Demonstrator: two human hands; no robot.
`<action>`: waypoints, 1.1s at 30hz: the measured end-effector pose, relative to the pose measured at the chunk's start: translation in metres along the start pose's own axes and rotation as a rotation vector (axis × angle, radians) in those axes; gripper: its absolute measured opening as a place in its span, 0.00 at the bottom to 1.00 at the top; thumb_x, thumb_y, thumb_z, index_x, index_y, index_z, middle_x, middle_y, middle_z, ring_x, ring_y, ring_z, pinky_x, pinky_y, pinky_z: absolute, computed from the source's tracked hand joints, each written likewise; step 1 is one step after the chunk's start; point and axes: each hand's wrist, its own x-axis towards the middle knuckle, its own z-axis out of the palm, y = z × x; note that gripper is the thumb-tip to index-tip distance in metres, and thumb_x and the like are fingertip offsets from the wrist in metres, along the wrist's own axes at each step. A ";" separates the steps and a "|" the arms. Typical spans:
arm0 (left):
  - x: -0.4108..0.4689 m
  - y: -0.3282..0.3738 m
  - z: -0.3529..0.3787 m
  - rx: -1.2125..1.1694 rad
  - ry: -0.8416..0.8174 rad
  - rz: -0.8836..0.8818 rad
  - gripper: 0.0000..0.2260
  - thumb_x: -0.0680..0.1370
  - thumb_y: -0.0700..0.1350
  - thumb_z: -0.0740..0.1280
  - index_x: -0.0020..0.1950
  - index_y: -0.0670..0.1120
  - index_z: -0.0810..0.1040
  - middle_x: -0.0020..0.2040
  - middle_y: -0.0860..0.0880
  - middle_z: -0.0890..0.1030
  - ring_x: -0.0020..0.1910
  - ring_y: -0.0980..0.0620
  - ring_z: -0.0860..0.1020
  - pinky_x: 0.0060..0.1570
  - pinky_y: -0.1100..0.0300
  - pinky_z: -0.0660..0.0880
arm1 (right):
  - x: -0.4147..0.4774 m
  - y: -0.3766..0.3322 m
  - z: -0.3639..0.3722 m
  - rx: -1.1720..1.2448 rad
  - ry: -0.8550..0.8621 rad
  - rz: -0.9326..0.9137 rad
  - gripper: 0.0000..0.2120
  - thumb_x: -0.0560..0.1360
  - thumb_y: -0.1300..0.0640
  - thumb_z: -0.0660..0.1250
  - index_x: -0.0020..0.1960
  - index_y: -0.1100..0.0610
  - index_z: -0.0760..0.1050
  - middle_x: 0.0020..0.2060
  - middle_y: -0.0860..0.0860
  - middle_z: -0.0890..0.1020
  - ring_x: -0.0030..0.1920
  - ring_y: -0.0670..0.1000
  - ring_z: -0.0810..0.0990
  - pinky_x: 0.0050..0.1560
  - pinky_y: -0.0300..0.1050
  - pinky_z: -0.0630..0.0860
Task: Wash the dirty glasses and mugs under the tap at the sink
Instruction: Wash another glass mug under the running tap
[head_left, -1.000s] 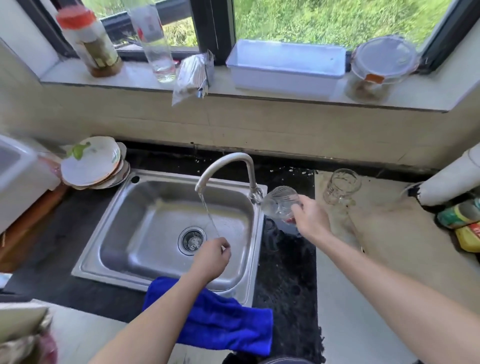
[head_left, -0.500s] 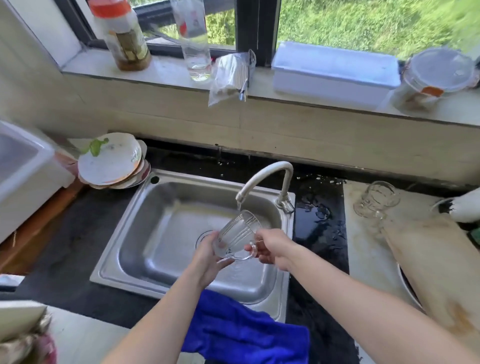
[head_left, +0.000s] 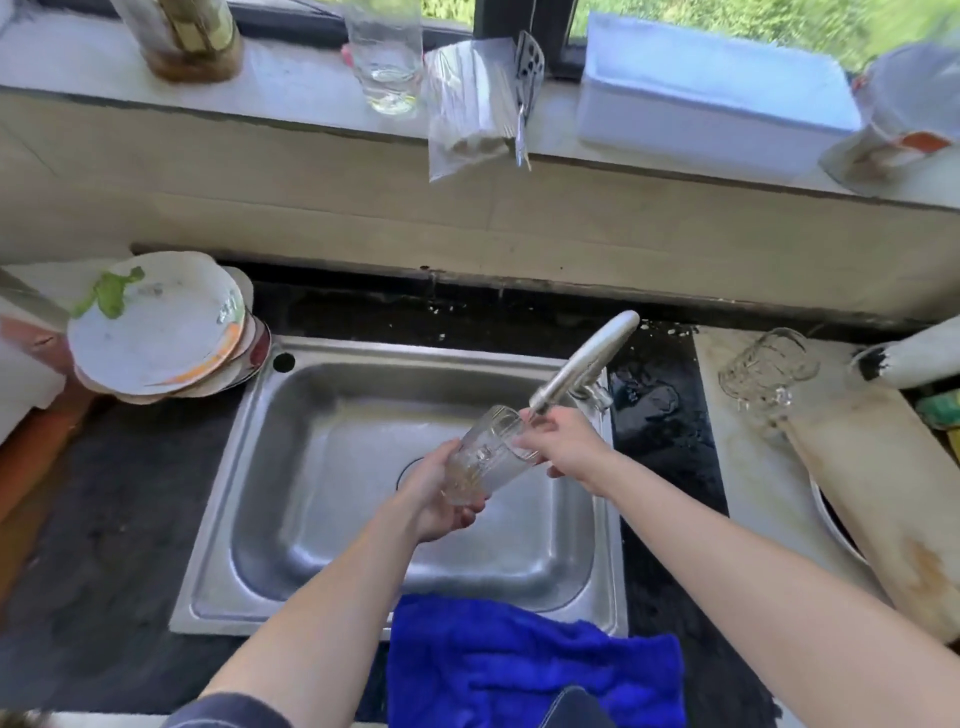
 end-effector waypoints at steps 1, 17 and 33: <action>-0.001 0.003 0.000 0.041 -0.016 -0.032 0.19 0.75 0.61 0.60 0.45 0.45 0.76 0.33 0.43 0.77 0.26 0.49 0.71 0.23 0.64 0.67 | 0.003 -0.002 -0.001 -0.013 -0.005 -0.030 0.14 0.74 0.59 0.71 0.59 0.58 0.77 0.51 0.56 0.81 0.41 0.50 0.77 0.30 0.39 0.70; -0.017 0.017 0.005 -0.193 0.010 0.192 0.16 0.80 0.58 0.55 0.50 0.48 0.76 0.44 0.46 0.82 0.34 0.46 0.78 0.32 0.59 0.70 | 0.005 -0.013 -0.007 -0.038 -0.032 -0.105 0.04 0.74 0.65 0.71 0.41 0.60 0.79 0.39 0.58 0.82 0.34 0.51 0.80 0.32 0.42 0.78; -0.025 0.012 0.017 -0.248 0.050 0.268 0.14 0.79 0.53 0.58 0.53 0.46 0.77 0.40 0.46 0.82 0.35 0.48 0.77 0.33 0.60 0.72 | -0.008 -0.017 -0.009 -0.074 -0.014 -0.140 0.07 0.72 0.67 0.70 0.46 0.57 0.77 0.37 0.55 0.83 0.28 0.49 0.82 0.30 0.41 0.79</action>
